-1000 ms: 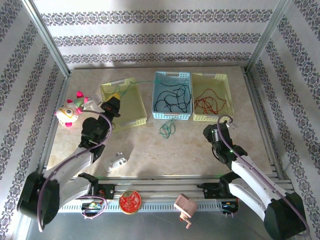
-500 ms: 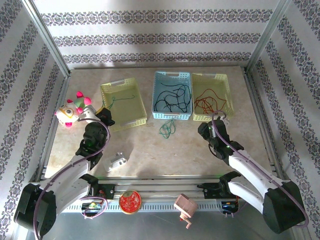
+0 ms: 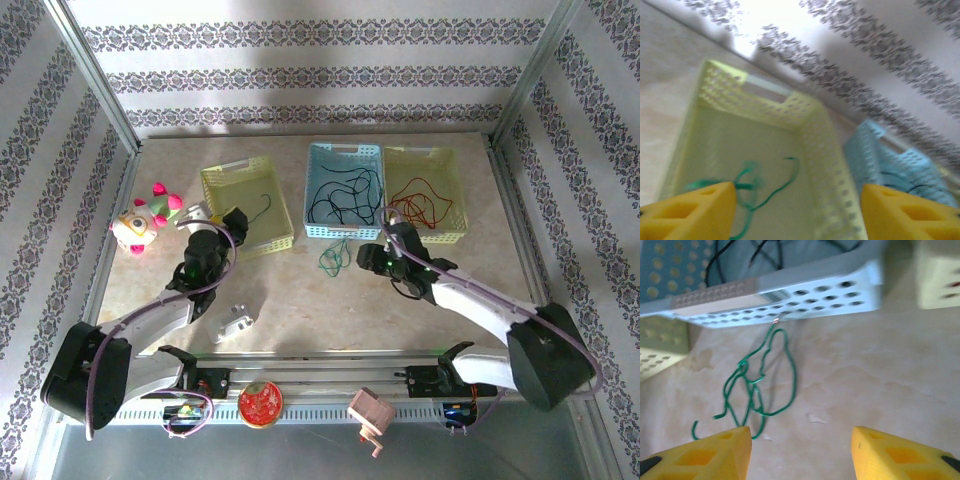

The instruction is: Untangle the cables

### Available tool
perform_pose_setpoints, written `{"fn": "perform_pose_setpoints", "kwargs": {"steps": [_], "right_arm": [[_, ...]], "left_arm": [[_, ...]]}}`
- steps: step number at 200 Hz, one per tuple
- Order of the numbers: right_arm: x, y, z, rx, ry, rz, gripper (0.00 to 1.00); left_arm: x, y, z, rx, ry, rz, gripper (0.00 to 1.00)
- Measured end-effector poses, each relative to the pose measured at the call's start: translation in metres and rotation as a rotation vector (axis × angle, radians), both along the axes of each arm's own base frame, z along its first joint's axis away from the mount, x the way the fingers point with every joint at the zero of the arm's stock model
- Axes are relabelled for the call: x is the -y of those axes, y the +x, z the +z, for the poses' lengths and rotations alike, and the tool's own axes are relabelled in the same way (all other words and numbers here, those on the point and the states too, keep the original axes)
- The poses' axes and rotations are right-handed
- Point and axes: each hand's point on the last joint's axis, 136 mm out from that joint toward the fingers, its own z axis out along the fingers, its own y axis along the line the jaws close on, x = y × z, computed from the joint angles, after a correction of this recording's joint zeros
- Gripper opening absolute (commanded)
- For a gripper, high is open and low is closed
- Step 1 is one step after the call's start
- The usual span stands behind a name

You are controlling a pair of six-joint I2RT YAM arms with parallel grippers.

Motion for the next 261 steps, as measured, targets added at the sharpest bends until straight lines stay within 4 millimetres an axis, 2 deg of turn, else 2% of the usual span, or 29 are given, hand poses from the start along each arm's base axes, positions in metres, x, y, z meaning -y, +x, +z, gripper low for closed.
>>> {"fn": "perform_pose_setpoints", "kwargs": {"steps": [10, 28, 56, 75, 97, 119, 140, 170, 191, 216, 231, 247, 261], "right_arm": [[-0.010, 0.002, -0.001, -0.010, -0.001, 0.035, 0.55], [-0.023, 0.006, -0.003, -0.027, -0.003, 0.077, 0.55], [-0.038, 0.011, -0.008, -0.059, -0.017, 0.127, 0.51], [-0.045, 0.015, -0.012, -0.081, -0.030, 0.150, 0.50], [-0.044, 0.015, -0.018, -0.108, -0.055, 0.146, 0.50], [-0.032, 0.016, -0.023, -0.137, -0.067, 0.098, 0.49], [-0.007, 0.017, -0.031, -0.172, -0.052, 0.009, 0.49], [0.023, 0.010, -0.045, -0.228, -0.027, -0.098, 0.49], [0.026, 0.006, -0.046, -0.242, -0.011, -0.113, 0.49], [0.024, 0.006, -0.040, -0.226, 0.005, -0.112, 0.49], [0.022, 0.007, -0.036, -0.212, 0.019, -0.105, 0.49], [0.019, 0.008, -0.034, -0.203, 0.034, -0.094, 0.49], [0.015, 0.008, -0.032, -0.197, 0.041, -0.075, 0.49]], "left_arm": [[0.017, 0.002, 0.014, 0.029, 0.020, -0.058, 0.84], [0.050, -0.001, 0.034, 0.068, 0.071, -0.159, 0.85], [0.103, -0.015, 0.041, 0.073, 0.174, -0.348, 0.83], [0.138, -0.025, 0.026, 0.032, 0.263, -0.496, 0.82], [0.180, -0.042, -0.007, -0.056, 0.395, -0.689, 0.82], [0.214, -0.062, -0.038, -0.132, 0.532, -0.856, 0.81], [0.237, -0.075, -0.059, -0.169, 0.659, -0.964, 0.81], [0.258, -0.075, -0.085, -0.200, 0.821, -1.025, 0.80], [0.264, -0.066, -0.105, -0.228, 0.921, -1.026, 0.78], [0.261, -0.058, -0.129, -0.280, 1.015, -1.022, 0.71], [0.258, -0.058, -0.138, -0.302, 1.049, -1.030, 0.60], [0.255, -0.060, -0.142, -0.317, 1.062, -1.032, 0.42], [0.256, -0.059, -0.142, -0.317, 1.057, -1.029, 0.22]]}}
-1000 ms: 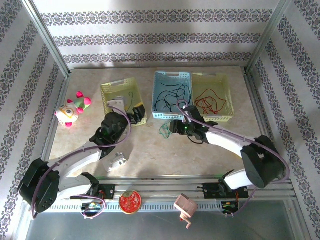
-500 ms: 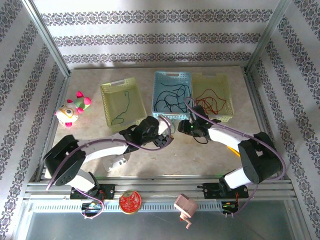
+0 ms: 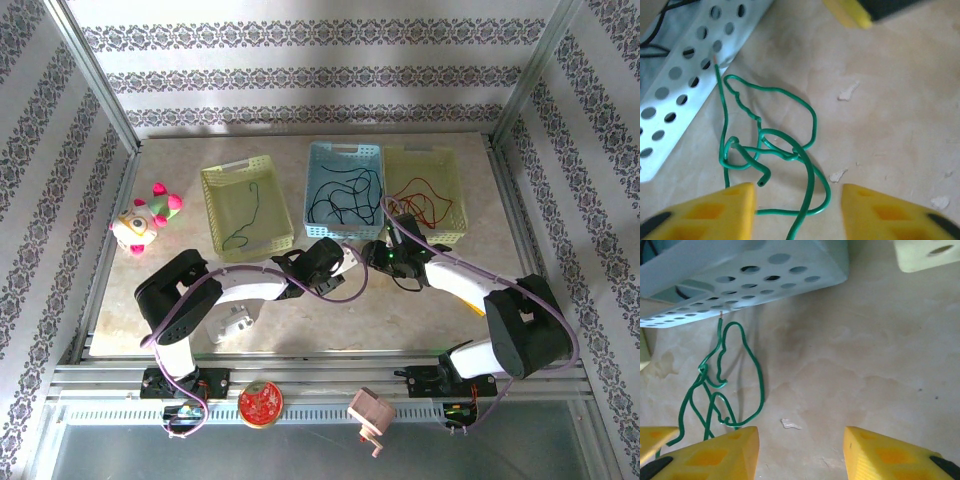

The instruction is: Untangle the cables

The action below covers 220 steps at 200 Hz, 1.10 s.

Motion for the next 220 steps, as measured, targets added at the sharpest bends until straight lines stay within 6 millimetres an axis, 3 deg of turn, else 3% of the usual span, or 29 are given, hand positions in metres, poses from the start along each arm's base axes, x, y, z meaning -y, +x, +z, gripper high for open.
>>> {"fn": "perform_pose_setpoints", "kwargs": {"steps": [14, 29, 54, 86, 112, 170, 220], "right_arm": [[-0.007, -0.003, 0.001, 0.003, 0.005, 0.033, 0.48], [-0.016, -0.008, 0.002, 0.008, 0.009, 0.078, 0.49], [-0.028, -0.010, 0.007, 0.027, 0.028, 0.132, 0.49], [-0.037, -0.008, 0.015, 0.053, 0.073, 0.169, 0.49], [-0.047, -0.006, 0.026, 0.086, 0.123, 0.206, 0.49], [-0.064, 0.004, 0.078, 0.245, 0.257, 0.246, 0.49], [-0.072, 0.001, 0.080, 0.235, 0.303, 0.283, 0.47]], "left_arm": [[0.000, -0.001, 0.000, -0.003, -0.011, 0.004, 0.07], [-0.002, -0.005, 0.003, -0.013, -0.039, 0.007, 0.00], [-0.004, -0.013, 0.026, -0.048, -0.177, 0.016, 0.00], [-0.010, -0.008, 0.071, -0.081, -0.399, 0.036, 0.00], [-0.014, -0.010, 0.093, -0.119, -0.519, 0.029, 0.00], [-0.015, -0.021, 0.100, -0.209, -0.623, 0.016, 0.00], [-0.012, -0.023, 0.107, -0.223, -0.671, 0.008, 0.00]]}}
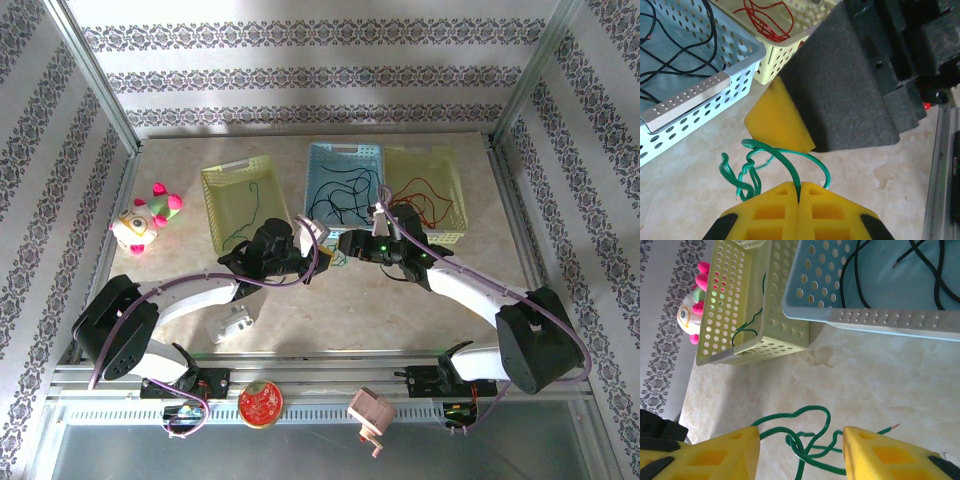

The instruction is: Untangle the cables

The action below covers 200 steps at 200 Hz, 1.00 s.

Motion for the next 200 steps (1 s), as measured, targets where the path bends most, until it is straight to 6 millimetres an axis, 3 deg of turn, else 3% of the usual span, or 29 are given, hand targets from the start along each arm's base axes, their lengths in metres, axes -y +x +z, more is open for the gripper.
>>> {"fn": "perform_pose_setpoints", "kwargs": {"steps": [47, 80, 111, 158, 200], "right_arm": [[-0.003, -0.004, -0.005, -0.025, 0.004, 0.024, 0.37], [-0.006, -0.008, -0.003, -0.029, 0.019, 0.052, 0.38], [-0.009, -0.012, -0.005, -0.044, 0.032, 0.077, 0.29], [-0.013, -0.016, -0.004, -0.055, 0.050, 0.107, 0.47], [0.003, -0.007, 0.004, -0.037, 0.073, 0.063, 0.50]], "left_arm": [[-0.010, 0.006, 0.011, 0.004, -0.058, 0.041, 0.00], [-0.016, 0.009, 0.018, -0.001, -0.105, 0.061, 0.00], [-0.018, 0.010, 0.019, -0.019, -0.129, 0.067, 0.00], [-0.018, 0.008, 0.019, -0.035, -0.141, 0.056, 0.00], [-0.020, 0.010, 0.020, -0.035, -0.146, 0.059, 0.00]]}}
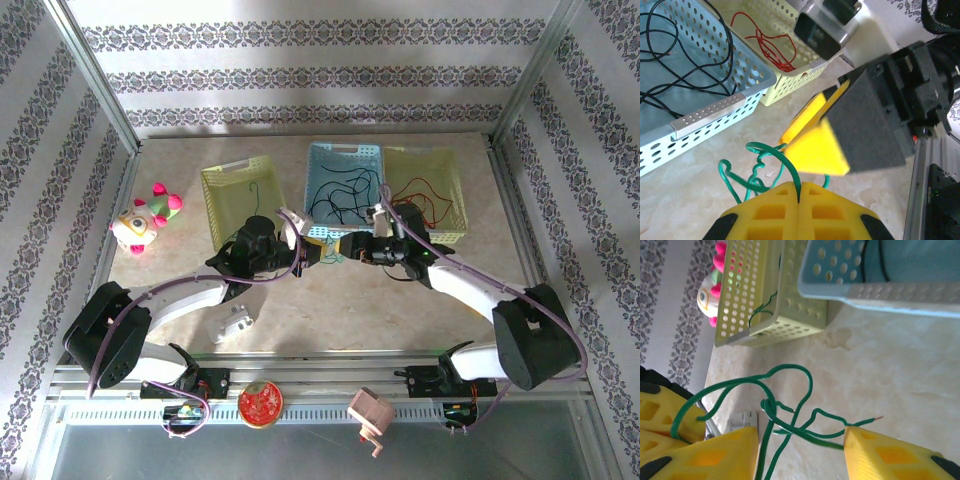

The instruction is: Untangle the cables

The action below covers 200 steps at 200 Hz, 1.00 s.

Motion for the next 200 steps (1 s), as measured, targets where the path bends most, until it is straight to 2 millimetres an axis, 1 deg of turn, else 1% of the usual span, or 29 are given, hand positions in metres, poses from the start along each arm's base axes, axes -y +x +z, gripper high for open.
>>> {"fn": "perform_pose_setpoints", "kwargs": {"steps": [29, 42, 53, 84, 132, 148, 166, 200], "right_arm": [[0.023, 0.006, 0.014, 0.041, 0.022, -0.060, 0.51], [0.029, 0.004, 0.015, 0.046, 0.026, -0.070, 0.51], [0.030, 0.001, 0.012, 0.041, 0.026, -0.065, 0.51], [0.024, -0.011, 0.005, 0.018, 0.023, -0.022, 0.52], [0.002, -0.027, 0.006, 0.040, 0.016, 0.076, 0.54], [-0.001, -0.026, 0.007, 0.044, 0.013, 0.083, 0.54], [-0.001, -0.024, 0.007, 0.050, 0.008, 0.084, 0.54], [-0.002, -0.021, 0.013, 0.071, 0.009, 0.089, 0.55]], "left_arm": [[-0.002, 0.003, 0.003, -0.001, -0.016, 0.009, 0.00], [-0.003, 0.005, 0.007, 0.001, -0.033, 0.011, 0.00], [-0.003, 0.005, 0.009, 0.001, -0.045, 0.008, 0.00], [-0.001, 0.002, 0.014, -0.015, -0.077, -0.017, 0.00], [0.005, -0.011, 0.019, -0.049, -0.112, -0.096, 0.00], [0.007, -0.016, 0.024, -0.050, -0.127, -0.124, 0.00], [0.009, -0.023, 0.035, -0.044, -0.150, -0.160, 0.00], [0.011, -0.033, 0.050, -0.039, -0.181, -0.217, 0.00]]}}
